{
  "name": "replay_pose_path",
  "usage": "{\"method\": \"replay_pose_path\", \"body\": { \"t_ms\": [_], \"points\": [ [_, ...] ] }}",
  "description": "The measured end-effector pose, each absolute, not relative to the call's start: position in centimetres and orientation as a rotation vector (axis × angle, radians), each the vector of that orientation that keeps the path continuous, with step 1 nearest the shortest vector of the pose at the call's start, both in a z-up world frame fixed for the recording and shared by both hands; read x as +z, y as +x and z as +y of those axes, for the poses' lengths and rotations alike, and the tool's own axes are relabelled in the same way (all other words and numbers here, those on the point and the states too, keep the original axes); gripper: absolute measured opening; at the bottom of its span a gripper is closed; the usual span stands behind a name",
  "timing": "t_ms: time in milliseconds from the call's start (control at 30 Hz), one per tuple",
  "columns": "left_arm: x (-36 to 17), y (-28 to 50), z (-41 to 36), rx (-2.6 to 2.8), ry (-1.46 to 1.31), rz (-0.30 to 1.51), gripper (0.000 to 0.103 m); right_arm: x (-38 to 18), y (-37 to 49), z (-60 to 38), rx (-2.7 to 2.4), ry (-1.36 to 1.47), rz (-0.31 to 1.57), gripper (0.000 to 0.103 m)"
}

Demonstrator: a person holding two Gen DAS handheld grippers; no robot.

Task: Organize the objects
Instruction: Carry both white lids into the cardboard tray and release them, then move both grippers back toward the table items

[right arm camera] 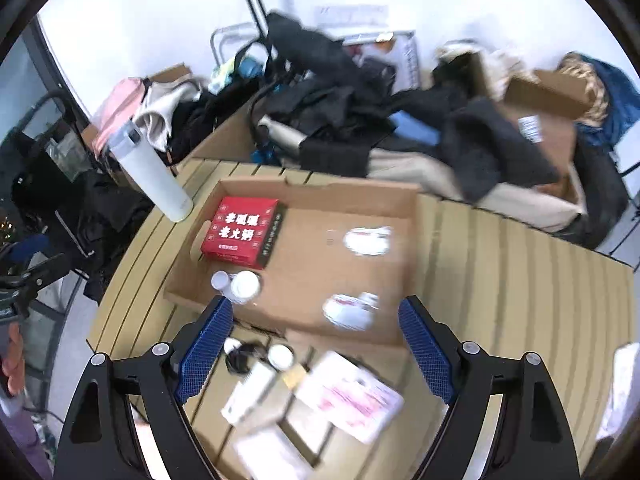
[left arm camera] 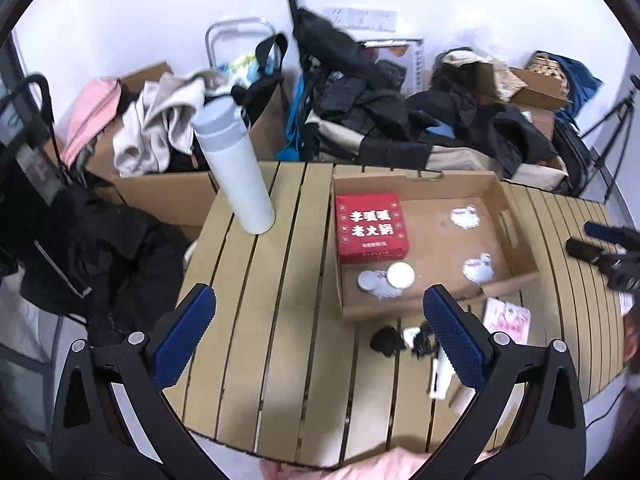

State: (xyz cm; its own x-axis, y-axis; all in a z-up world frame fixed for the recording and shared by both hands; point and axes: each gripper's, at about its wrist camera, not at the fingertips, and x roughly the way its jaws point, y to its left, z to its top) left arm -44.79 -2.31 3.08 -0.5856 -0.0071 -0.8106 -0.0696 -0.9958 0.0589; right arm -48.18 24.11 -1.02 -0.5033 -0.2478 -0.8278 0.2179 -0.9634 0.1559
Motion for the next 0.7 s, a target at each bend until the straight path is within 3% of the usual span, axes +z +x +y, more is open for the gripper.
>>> {"method": "replay_pose_path", "body": {
  "t_ms": [300, 433, 567, 700],
  "points": [
    [3.9, -35.5, -1.3, 2.808, -1.275, 0.090, 0.103, 1.1, -37.3, 27.9, -2.613, 1.249, -0.075, 0.088],
    [-0.5, -27.9, -1.9, 2.838, -1.265, 0.011, 0.103, -1.5, -28.2, 27.9, -2.658, 1.118, -0.052, 0.088],
    [-7.0, -20.9, -3.0, 2.907, -1.370, -0.104, 0.103, -6.7, -19.6, 27.5, -2.569, 1.227, -0.146, 0.088],
    [-10.1, -20.5, -3.1, 2.814, -1.515, -0.132, 0.103, -9.3, -17.2, 26.6, -2.505, 1.303, -0.129, 0.088]
  ]
}}
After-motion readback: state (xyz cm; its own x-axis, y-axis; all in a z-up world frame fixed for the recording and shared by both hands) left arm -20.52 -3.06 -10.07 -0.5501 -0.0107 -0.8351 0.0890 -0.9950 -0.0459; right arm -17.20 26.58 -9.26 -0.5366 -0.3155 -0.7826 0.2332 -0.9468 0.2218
